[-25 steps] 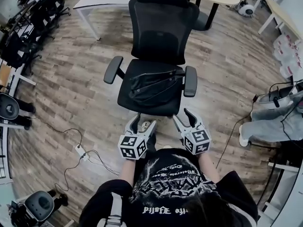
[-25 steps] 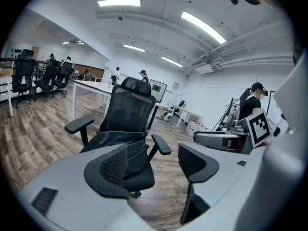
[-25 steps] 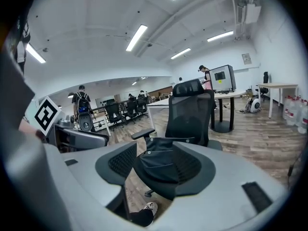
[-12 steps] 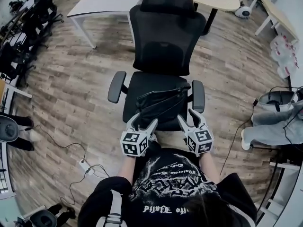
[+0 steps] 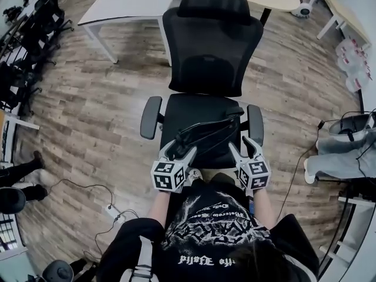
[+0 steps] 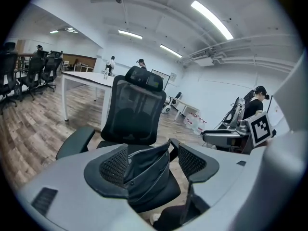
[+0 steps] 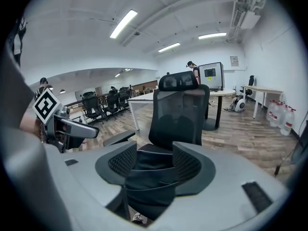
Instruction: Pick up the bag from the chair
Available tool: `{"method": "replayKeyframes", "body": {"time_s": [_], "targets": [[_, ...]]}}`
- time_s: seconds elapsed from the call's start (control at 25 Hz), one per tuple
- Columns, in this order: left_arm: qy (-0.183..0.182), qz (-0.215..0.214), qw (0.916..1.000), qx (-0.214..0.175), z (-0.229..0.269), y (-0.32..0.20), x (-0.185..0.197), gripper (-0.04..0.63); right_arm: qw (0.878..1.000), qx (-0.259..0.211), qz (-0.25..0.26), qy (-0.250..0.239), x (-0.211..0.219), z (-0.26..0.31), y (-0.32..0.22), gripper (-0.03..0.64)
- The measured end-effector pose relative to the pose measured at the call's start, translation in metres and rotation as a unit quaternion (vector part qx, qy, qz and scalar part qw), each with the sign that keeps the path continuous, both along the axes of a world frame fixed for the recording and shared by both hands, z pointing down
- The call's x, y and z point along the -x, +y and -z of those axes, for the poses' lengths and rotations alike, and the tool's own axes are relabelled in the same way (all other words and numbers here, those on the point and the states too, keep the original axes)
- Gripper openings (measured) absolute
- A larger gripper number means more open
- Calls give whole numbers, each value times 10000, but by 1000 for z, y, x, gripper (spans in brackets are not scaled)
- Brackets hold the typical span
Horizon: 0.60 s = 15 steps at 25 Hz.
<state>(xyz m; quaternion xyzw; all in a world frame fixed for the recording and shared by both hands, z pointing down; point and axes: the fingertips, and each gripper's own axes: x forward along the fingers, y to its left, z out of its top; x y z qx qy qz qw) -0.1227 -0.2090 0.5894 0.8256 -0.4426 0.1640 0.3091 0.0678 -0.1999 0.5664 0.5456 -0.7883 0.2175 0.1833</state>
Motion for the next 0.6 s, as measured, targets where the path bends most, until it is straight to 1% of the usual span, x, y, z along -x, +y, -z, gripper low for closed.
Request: {"method": "replayKeyframes", "body": {"time_s": [0.24,0.36,0.52,0.6], "targets": [[50,84,9993,355,-19,-12,-1,333,9993,350,-87,100,-13,-20,-16,245],[16,162,9990,425,-26,-21,0,334,9989,437,-57,167,-15,-31,-28,245],[20,431,9983,401,-29,-33,3,333,9981,578,70,212,-24,-42,-46,245],[3,520,9975,486,-37,-37,3,333,9977,610,159,236,-29,-48,-56,245]]}}
